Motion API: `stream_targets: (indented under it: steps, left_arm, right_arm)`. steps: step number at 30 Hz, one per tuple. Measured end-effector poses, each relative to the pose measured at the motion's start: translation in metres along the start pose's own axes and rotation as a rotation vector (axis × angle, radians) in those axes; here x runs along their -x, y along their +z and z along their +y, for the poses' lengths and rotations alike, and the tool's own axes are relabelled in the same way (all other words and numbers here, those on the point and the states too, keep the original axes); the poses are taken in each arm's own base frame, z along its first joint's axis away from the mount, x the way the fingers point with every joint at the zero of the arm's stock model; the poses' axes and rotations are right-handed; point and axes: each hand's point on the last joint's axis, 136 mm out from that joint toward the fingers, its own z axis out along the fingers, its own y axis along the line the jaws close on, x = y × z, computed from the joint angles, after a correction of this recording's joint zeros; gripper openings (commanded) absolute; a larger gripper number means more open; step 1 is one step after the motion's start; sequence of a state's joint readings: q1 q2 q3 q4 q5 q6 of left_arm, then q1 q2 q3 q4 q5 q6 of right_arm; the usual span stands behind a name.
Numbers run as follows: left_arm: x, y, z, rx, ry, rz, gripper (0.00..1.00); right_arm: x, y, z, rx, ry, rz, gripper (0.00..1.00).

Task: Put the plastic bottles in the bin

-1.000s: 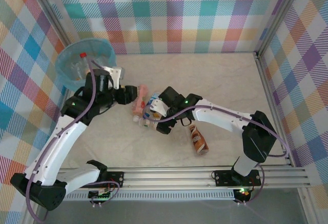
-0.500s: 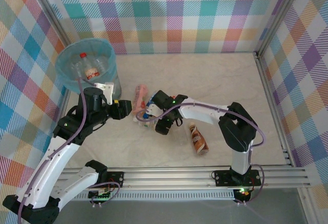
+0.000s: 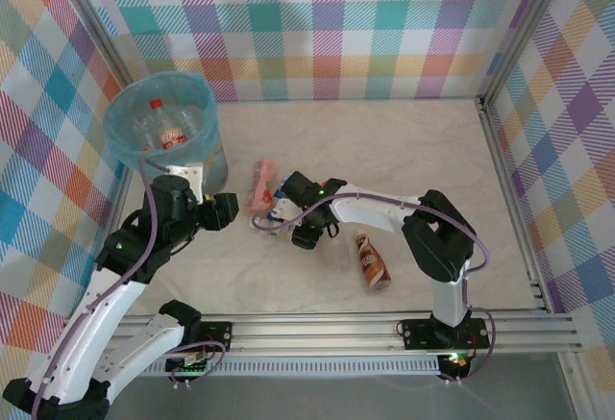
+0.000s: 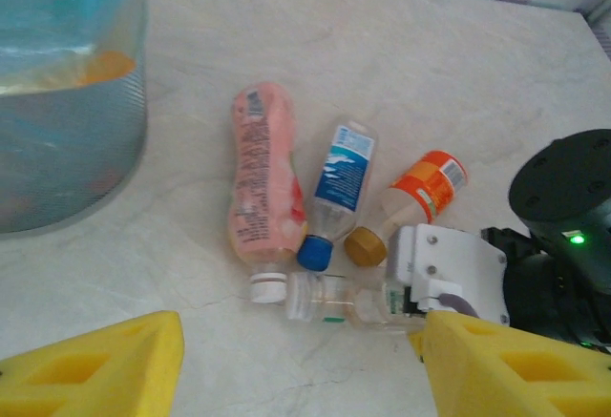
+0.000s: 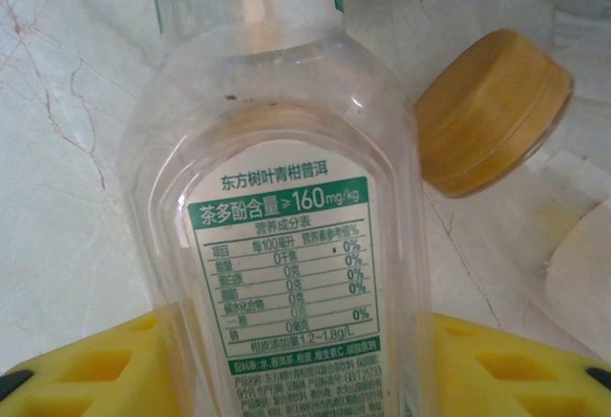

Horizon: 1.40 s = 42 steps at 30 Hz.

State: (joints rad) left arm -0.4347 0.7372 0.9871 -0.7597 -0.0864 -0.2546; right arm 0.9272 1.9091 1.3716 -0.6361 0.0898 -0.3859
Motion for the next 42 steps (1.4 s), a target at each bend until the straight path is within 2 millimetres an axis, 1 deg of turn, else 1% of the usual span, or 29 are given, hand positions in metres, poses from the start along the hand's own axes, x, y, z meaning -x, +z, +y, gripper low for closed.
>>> stream_targets:
  steps: [4, 7, 9, 11, 14, 15, 18, 21, 23, 25, 31, 36, 39, 41, 42]
  left_arm:
    - [0.015, -0.016, 0.004, 0.028, -0.015, -0.049, 0.73]
    - [0.033, -0.031, 0.000, 0.021, -0.028, -0.096, 0.76]
    - [0.046, -0.039, -0.005, 0.006, -0.043, -0.121, 0.80]
    - [0.059, -0.048, -0.014, -0.028, -0.066, -0.140, 0.81]
    - [0.067, -0.049, -0.030, -0.102, -0.098, -0.119, 0.81]
    - [0.067, -0.046, -0.037, -0.133, -0.106, -0.097, 0.81]
    - [0.058, -0.034, -0.058, -0.230, -0.126, -0.011, 0.80]
    - [0.048, -0.024, -0.075, -0.313, -0.146, 0.082, 0.79]
    - [0.043, -0.018, -0.084, -0.355, -0.160, 0.128, 0.77]
    - [0.041, -0.018, -0.092, -0.396, -0.173, 0.147, 0.75]
    - [0.049, -0.026, -0.106, -0.480, -0.197, 0.135, 0.63]
    - [0.053, -0.027, -0.109, -0.498, -0.226, 0.128, 0.48]
    - [0.054, -0.029, -0.112, -0.515, -0.229, 0.128, 0.41]
    - [0.054, -0.029, -0.112, -0.520, -0.231, 0.129, 0.33]
    - [0.054, -0.030, -0.113, -0.523, -0.234, 0.132, 0.26]
  right_arm:
    - [0.000, -0.007, 0.002, 0.012, 0.002, -0.003, 0.52]
    - [0.007, -0.027, 0.003, 0.011, 0.008, -0.047, 0.52]
    - [0.016, -0.053, 0.001, -0.003, 0.019, -0.116, 0.52]
    - [0.027, -0.086, 0.000, -0.023, 0.037, -0.214, 0.52]
    - [0.044, -0.136, -0.002, -0.049, 0.071, -0.371, 0.52]
    - [0.049, -0.153, -0.002, -0.054, 0.084, -0.426, 0.52]
    - [0.060, -0.191, 0.001, -0.043, 0.119, -0.562, 0.51]
    - [0.067, -0.213, 0.006, -0.012, 0.135, -0.649, 0.51]
    - [0.070, -0.221, 0.010, 0.009, 0.143, -0.684, 0.51]
    - [0.070, -0.225, 0.013, 0.028, 0.146, -0.706, 0.51]
    - [0.067, -0.224, 0.027, 0.100, 0.140, -0.726, 0.52]
    - [0.069, -0.233, 0.032, 0.126, 0.130, -0.762, 0.52]
    - [0.070, -0.240, 0.034, 0.135, 0.124, -0.785, 0.52]
    - [0.069, -0.240, 0.034, 0.136, 0.126, -0.787, 0.52]
    - [0.069, -0.240, 0.035, 0.135, 0.126, -0.787, 0.54]
